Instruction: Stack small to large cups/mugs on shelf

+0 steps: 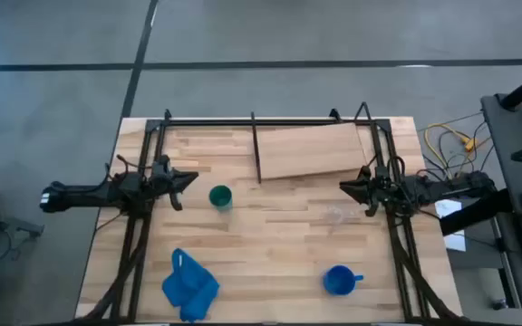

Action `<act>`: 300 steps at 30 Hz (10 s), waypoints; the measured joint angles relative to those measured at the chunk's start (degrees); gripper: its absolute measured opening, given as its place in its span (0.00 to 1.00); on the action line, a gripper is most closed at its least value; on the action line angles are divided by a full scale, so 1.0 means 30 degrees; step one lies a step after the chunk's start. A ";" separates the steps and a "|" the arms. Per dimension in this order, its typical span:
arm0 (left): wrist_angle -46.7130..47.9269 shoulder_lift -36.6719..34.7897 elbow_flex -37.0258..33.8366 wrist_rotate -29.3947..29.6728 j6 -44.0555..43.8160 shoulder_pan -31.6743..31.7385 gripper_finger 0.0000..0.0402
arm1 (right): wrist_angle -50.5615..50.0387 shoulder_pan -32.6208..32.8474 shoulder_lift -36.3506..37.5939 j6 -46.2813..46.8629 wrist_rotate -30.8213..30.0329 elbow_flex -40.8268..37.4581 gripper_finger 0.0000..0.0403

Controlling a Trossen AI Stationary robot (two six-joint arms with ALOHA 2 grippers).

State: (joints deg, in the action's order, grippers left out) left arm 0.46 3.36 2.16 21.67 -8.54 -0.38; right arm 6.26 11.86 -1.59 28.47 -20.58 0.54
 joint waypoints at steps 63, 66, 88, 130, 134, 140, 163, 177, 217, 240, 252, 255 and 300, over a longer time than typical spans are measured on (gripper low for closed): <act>-0.0002 -0.0001 0.0004 0.0000 -0.0007 0.0002 0.00 | 0.0002 0.0007 0.0000 0.0000 -0.0003 0.0005 0.17; -0.0004 0.0000 0.0000 0.0000 -0.0007 0.0000 0.00 | 0.0000 0.0007 0.0002 0.0000 -0.0007 0.0000 0.17; 0.0000 0.0000 0.0003 0.0000 -0.0007 0.0004 0.00 | 0.0002 0.0007 -0.0002 0.0005 -0.0002 0.0005 0.17; 0.0003 -0.0002 -0.0001 0.0000 0.0000 0.0002 0.00 | 0.0002 0.0001 -0.0002 0.0000 -0.0003 0.0002 0.17; -0.0004 0.0000 0.0001 0.0000 -0.0003 0.0003 0.00 | 0.0001 0.0007 -0.0003 0.0000 -0.0006 0.0006 0.17; 0.0003 0.0000 0.0006 0.0000 -0.0007 0.0007 0.00 | 0.0004 0.0007 0.0003 0.0000 -0.0007 0.0000 0.17; -0.0620 -0.0007 -0.0001 0.0097 -0.0602 0.0007 0.00 | 0.7476 -0.0081 -0.1288 -0.7982 -0.3167 0.3345 0.17; -0.1188 0.0437 0.4928 -0.0957 0.1909 0.0000 0.00 | 0.0441 -0.0081 -0.8794 -0.8721 -0.4648 1.1959 0.17; 0.9630 1.2799 2.1521 -0.3876 0.2492 0.0000 0.00 | -1.2009 -0.0081 -1.6546 -0.3531 -0.4575 2.3314 0.17; 0.9512 1.4663 2.1415 -0.3899 0.2464 0.0000 0.00 | -1.2154 -0.0081 -1.9114 -0.1964 -0.4480 2.3489 0.17; 0.9926 1.5798 2.1353 -0.3905 0.2616 0.0000 0.00 | -1.4685 -0.0031 -1.9435 0.0027 -0.2936 2.3460 0.17; 1.0045 1.5818 2.1376 -0.3828 0.2637 0.0000 0.00 | -1.6674 -0.0044 -1.9400 0.2304 -0.2931 2.3467 0.17; 1.0021 1.5832 2.1412 -0.3636 0.2484 0.0000 0.00 | -2.8782 -0.0168 -2.5216 0.9866 0.4140 2.2638 0.17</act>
State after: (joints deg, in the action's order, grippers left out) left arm 30.52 50.85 66.39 10.76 -1.08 -0.38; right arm -80.08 11.36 -77.24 58.07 -8.16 68.45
